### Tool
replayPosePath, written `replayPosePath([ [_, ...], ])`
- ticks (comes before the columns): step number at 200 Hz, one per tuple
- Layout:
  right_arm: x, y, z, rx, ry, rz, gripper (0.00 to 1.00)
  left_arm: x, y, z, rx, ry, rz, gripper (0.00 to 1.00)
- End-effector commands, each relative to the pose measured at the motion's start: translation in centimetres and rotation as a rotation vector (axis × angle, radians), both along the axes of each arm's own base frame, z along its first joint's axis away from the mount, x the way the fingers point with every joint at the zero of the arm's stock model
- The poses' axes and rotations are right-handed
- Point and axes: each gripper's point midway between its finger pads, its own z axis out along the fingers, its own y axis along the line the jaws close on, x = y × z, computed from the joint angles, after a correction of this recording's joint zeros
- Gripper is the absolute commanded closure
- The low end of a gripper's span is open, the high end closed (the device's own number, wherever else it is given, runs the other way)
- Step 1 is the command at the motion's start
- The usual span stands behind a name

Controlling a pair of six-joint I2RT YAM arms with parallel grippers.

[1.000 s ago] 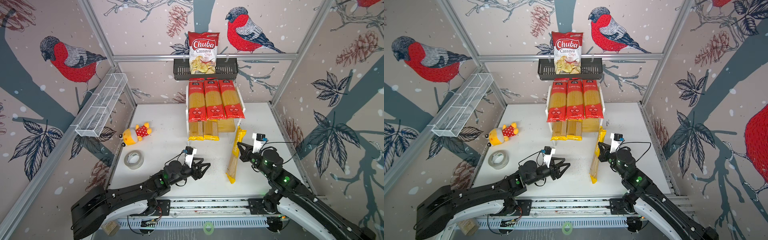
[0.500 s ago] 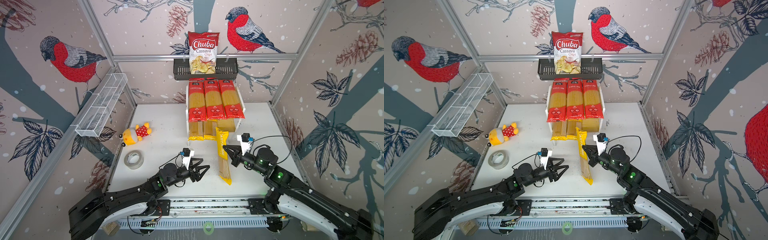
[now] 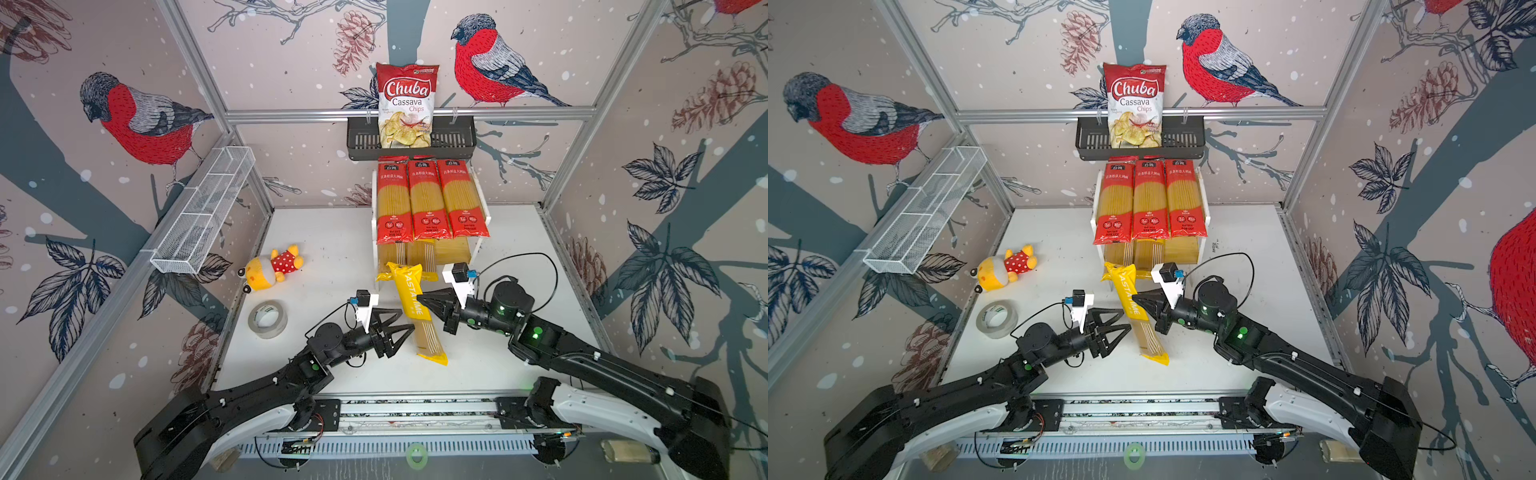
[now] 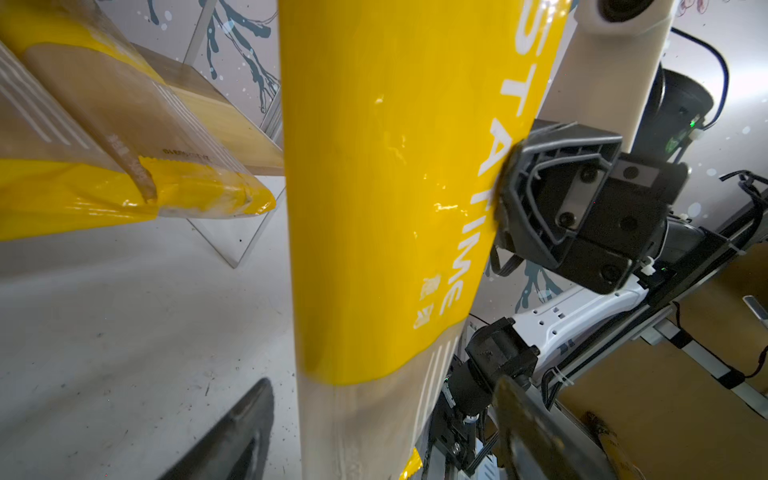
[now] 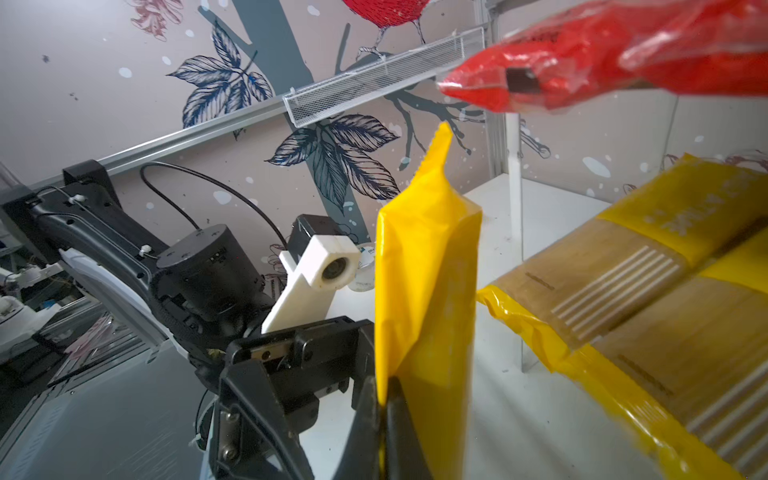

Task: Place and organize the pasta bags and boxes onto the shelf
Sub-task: 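Close the left gripper on the upright bag beside the right gripper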

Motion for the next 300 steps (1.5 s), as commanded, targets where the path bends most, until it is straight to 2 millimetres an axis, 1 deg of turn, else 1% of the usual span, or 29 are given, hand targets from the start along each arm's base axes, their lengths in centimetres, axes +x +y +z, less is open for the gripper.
replayPosePath([
  [1,-1.4,0.4,5.8,0.179,-0.134,0.085,1.0,-0.5,-0.1,2.3,-0.076,-0.048,-0.033,0.2],
  [27,-1.7,1.0,6.1,0.182,-0.132,0.122,1.0,-0.3,-0.5,2.1,-0.07,-0.043,-0.036,0.22],
  [39,-2.3,1.2,6.5,0.187,-0.135,0.145,1.0,-0.2,-0.3,2.0,-0.078,-0.041,-0.031,0.24],
  [51,-2.9,1.3,6.8,0.196,-0.147,0.163,1.0,-0.5,-0.2,2.5,-0.105,-0.048,-0.04,0.25],
  [64,-3.0,1.2,6.7,0.206,-0.152,0.164,1.0,-0.8,0.0,3.0,-0.133,-0.053,-0.052,0.28],
  [83,-2.7,1.3,6.1,0.204,-0.144,0.153,1.0,-0.7,-0.2,3.0,-0.131,-0.043,-0.055,0.32],
  [106,-2.5,1.5,5.7,0.203,-0.137,0.158,1.0,-0.6,-0.3,2.8,-0.128,-0.033,-0.054,0.4],
  [126,-2.2,1.4,5.6,0.203,-0.134,0.148,1.0,-0.5,-0.2,2.9,-0.134,-0.033,-0.044,0.53],
  [159,-1.4,0.6,5.5,0.227,-0.119,0.125,1.0,-0.2,0.4,2.9,-0.139,-0.027,-0.008,0.7],
  [188,-0.6,1.1,4.3,0.187,-0.093,0.098,1.0,-0.2,0.5,3.8,-0.153,-0.032,-0.006,0.85],
  [203,0.1,1.1,3.8,0.183,-0.071,0.061,1.0,-0.2,0.7,4.0,-0.156,-0.027,0.001,0.88],
  [208,0.4,1.0,3.6,0.18,-0.064,0.046,0.98,-0.2,0.8,3.9,-0.157,-0.02,0.006,0.89],
  [218,1.2,0.9,3.2,0.174,-0.043,0.002,0.89,-0.2,1.1,3.9,-0.165,-0.015,0.014,0.89],
  [228,1.8,0.8,2.7,0.163,-0.027,-0.027,0.85,-0.3,1.4,4.0,-0.179,-0.011,0.02,0.89],
  [241,2.1,0.7,2.1,0.159,-0.012,-0.05,0.75,-0.3,1.7,3.8,-0.189,0.004,0.032,0.9],
  [252,2.1,0.6,1.8,0.161,0.003,-0.056,0.69,-0.3,1.9,3.5,-0.192,0.022,0.039,0.92],
  [264,2.1,0.4,1.2,0.158,0.023,-0.066,0.6,-0.3,2.1,3.2,-0.196,0.036,0.042,0.92],
  [280,2.4,0.1,0.0,0.135,0.051,-0.098,0.53,0.1,2.7,2.4,-0.199,0.069,0.083,0.92],
  [300,2.8,-0.5,-1.8,0.113,0.09,-0.147,0.48,1.2,3.7,1.1,-0.209,0.137,0.166,0.91],
])
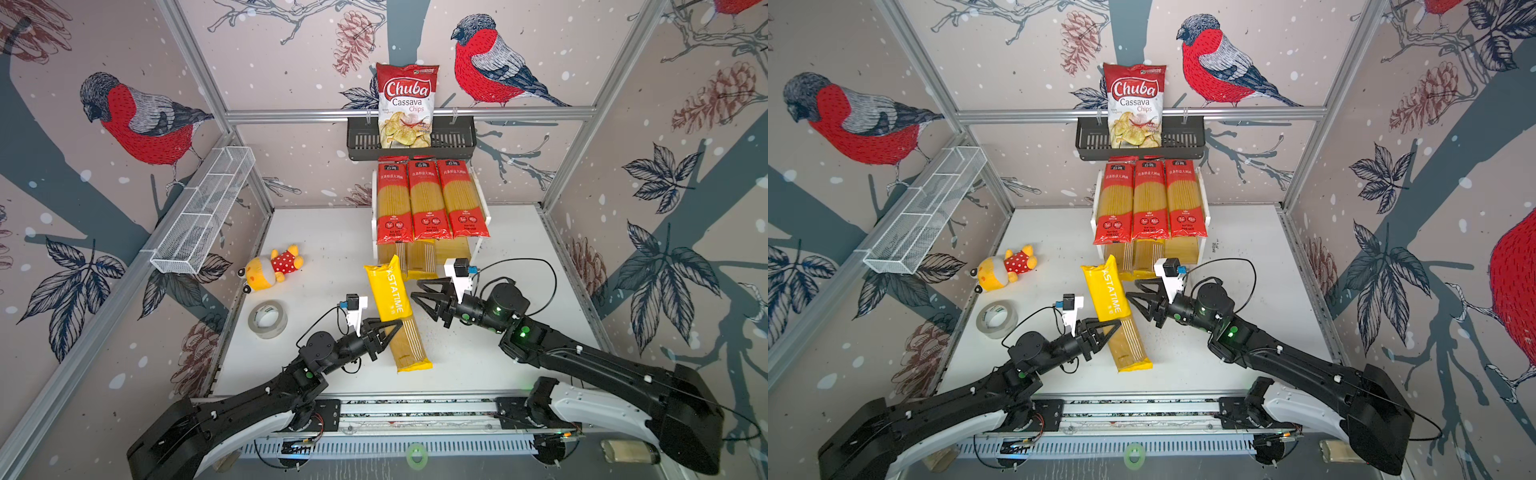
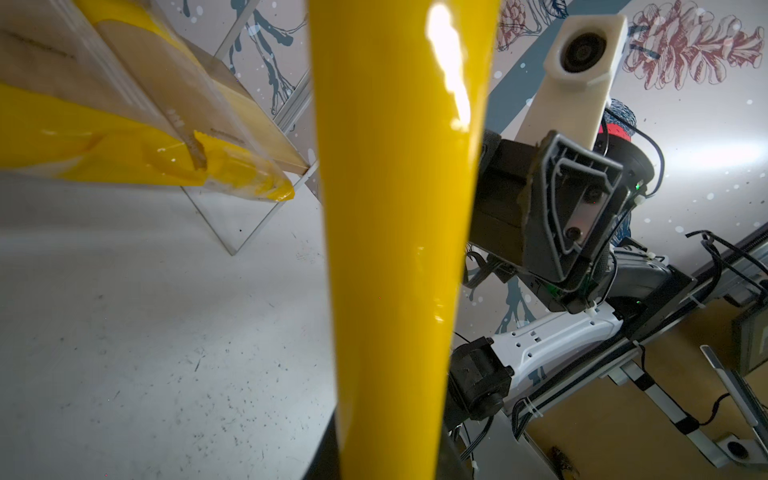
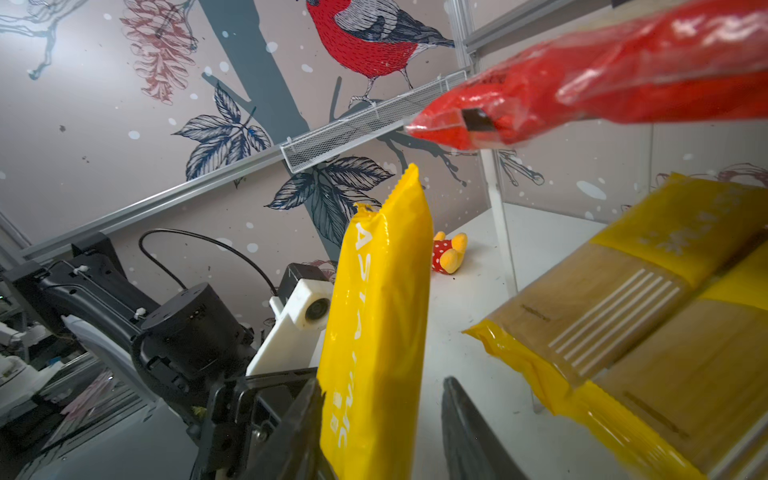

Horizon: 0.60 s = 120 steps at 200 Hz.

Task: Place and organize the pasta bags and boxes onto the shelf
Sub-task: 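Close the left gripper on the upright bag beside the right gripper, then carry the upright yellow bag with both grippers against the shelf front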

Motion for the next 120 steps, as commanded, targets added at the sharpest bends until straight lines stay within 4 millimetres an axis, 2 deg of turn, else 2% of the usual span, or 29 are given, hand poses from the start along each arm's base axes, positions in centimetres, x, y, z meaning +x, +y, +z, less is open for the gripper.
replayPosePath([
  [1,0.8,-0.7,-0.9,0.01,0.046,-0.073,0.48,1.4,1.6,1.8,-0.105,0.009,0.111,0.91],
  [24,1.1,-1.3,-3.0,0.008,0.116,-0.117,0.38,2.3,2.2,1.1,-0.099,0.059,0.177,0.9],
  [40,1.2,-1.4,-4.8,-0.012,0.169,-0.138,0.3,2.7,2.5,1.5,-0.105,0.063,0.203,0.9],
  [87,0.3,0.5,-8.8,-0.085,0.3,-0.104,0.14,4.1,5.1,3.2,-0.148,0.052,0.359,0.87],
  [120,-1.0,1.5,-10.1,-0.093,0.35,-0.06,0.12,4.1,4.6,4.0,-0.13,0.043,0.34,0.87],
])
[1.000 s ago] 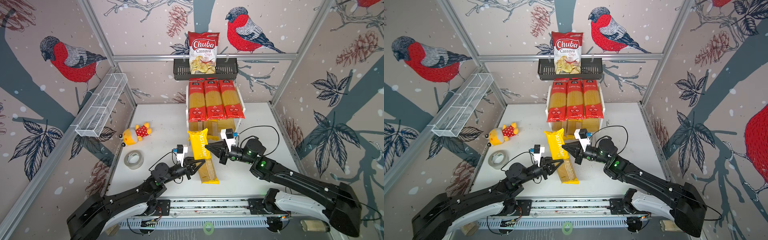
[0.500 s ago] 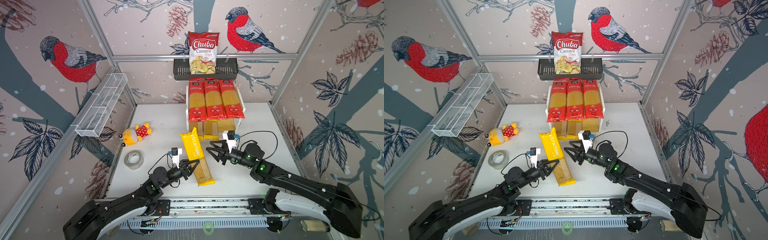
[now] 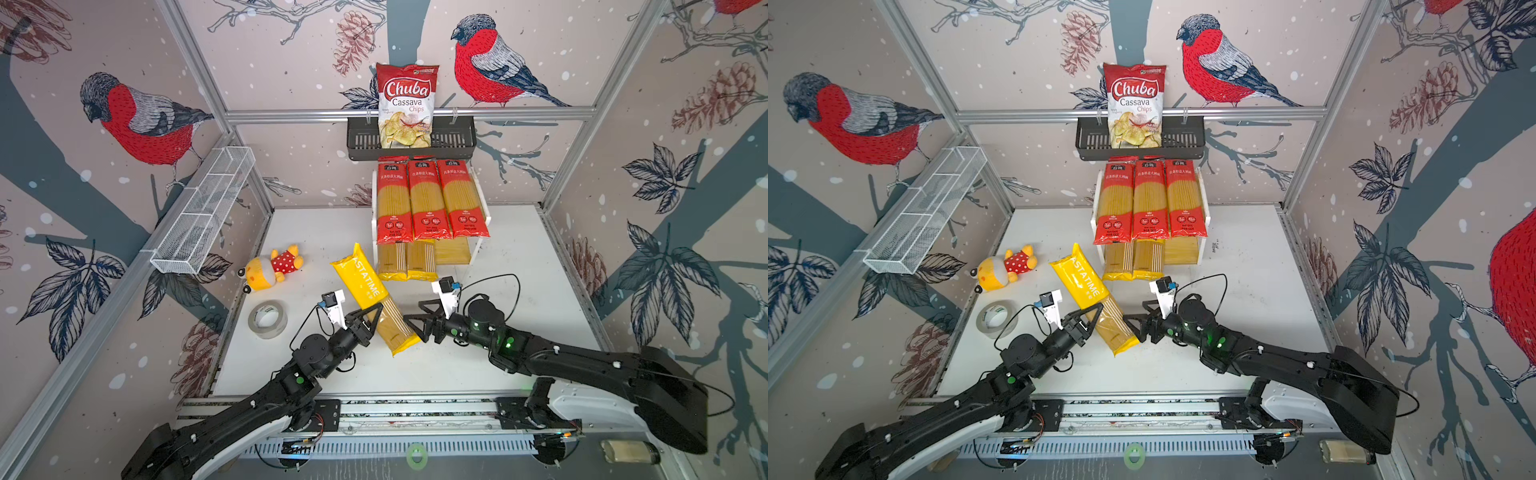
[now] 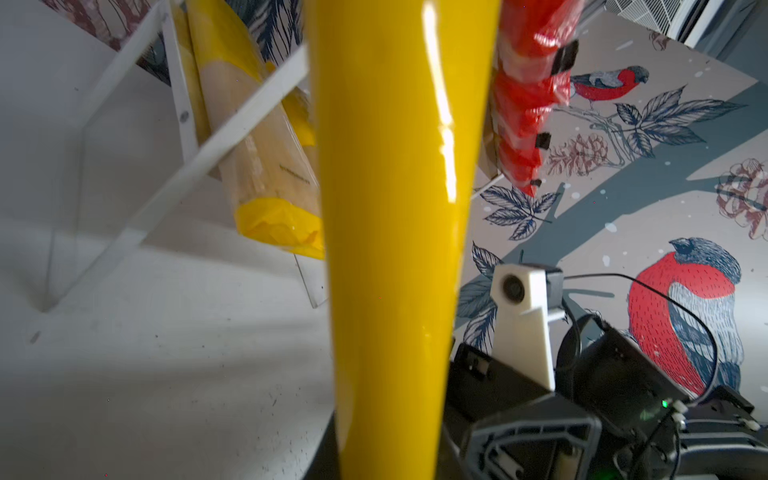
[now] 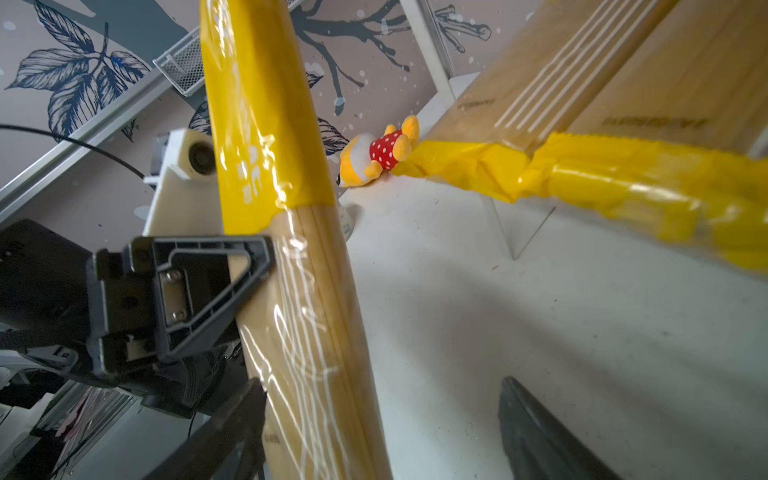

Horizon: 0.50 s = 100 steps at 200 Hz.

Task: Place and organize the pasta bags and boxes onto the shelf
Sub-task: 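Carry the upright yellow bag with both grippers against the shelf front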

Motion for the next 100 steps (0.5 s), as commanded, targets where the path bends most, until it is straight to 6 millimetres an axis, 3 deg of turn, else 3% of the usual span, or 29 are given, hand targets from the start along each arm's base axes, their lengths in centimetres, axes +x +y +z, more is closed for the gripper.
replayPosePath([
  [1,-0.5,0.6,0.4,0.054,0.023,0.005,0.12,0.1,0.1,2.8,-0.054,-0.067,0.009,0.87],
  [55,-2.4,0.7,-0.6,0.099,0.097,0.086,0.12,0.3,0.9,3.9,-0.112,-0.075,0.043,0.86],
  [100,-2.6,0.0,-0.9,0.104,0.101,0.08,0.12,-0.2,-0.6,4.0,-0.184,-0.034,-0.048,0.85],
])
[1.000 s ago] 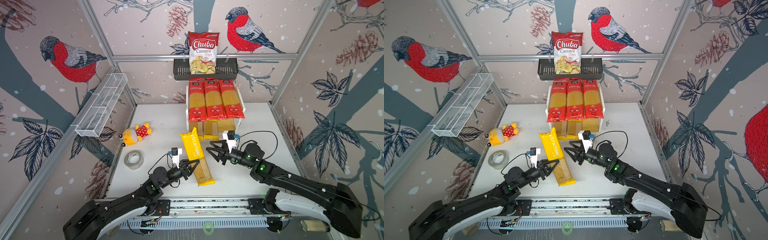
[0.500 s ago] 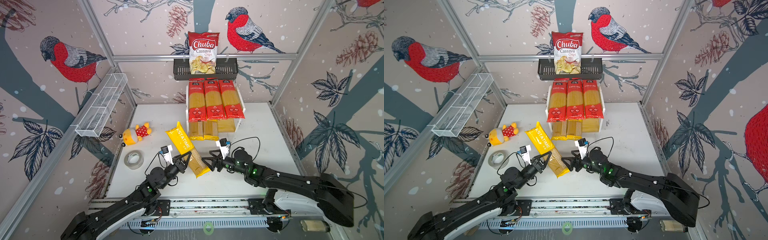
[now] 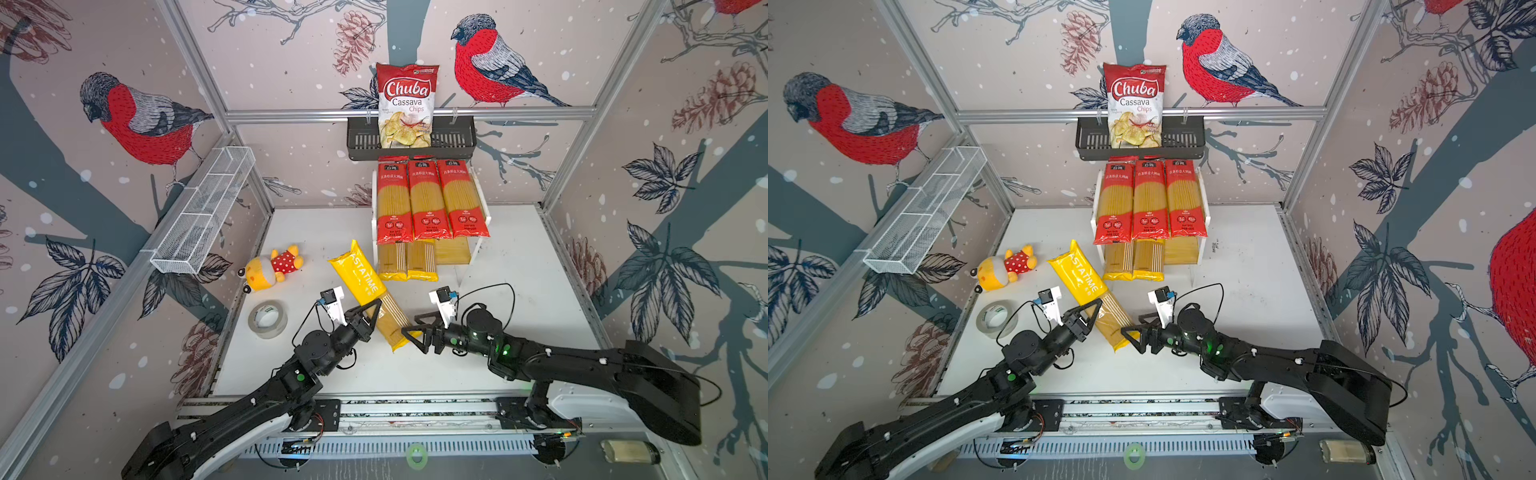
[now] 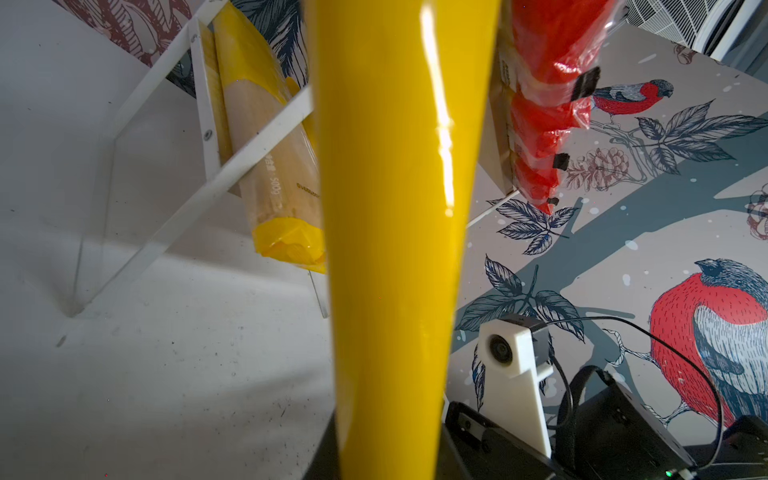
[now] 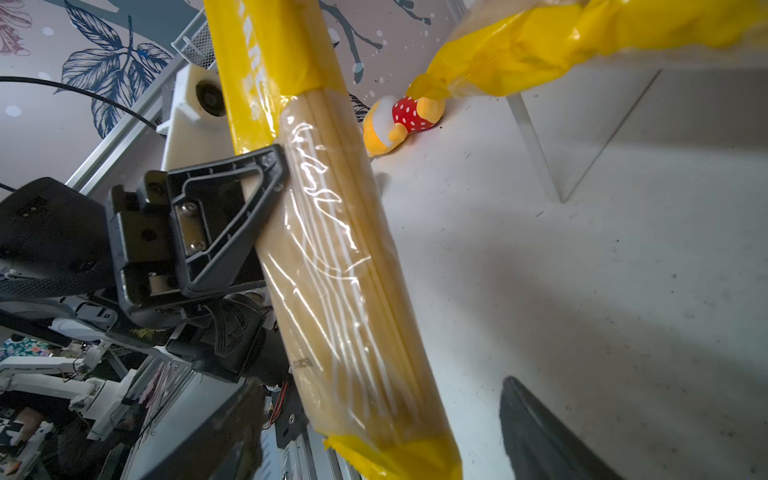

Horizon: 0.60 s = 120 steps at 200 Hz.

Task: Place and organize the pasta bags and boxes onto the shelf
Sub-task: 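Carry the upright yellow bag with both grippers against the shelf front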

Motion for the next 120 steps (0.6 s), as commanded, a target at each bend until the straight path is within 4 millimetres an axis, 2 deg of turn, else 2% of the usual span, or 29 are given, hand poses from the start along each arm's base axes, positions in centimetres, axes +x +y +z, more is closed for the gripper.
replayPosePath([
  [1,-0.3,-0.1,1.0,0.052,0.001,0.008,0.12,-0.9,-0.5,4.5,-0.181,-0.088,-0.07,0.85],
  [39,-0.5,-1.2,0.9,0.06,0.003,-0.008,0.15,-1.0,-1.7,4.7,-0.199,-0.078,-0.123,0.86],
  [95,0.4,-3.8,-0.1,0.043,0.018,-0.093,0.18,-1.4,-4.8,3.8,-0.171,-0.058,-0.212,0.86],
  [120,0.7,-4.2,-0.6,0.028,0.033,-0.106,0.18,-1.5,-6.3,4.4,-0.149,-0.067,-0.244,0.86],
])
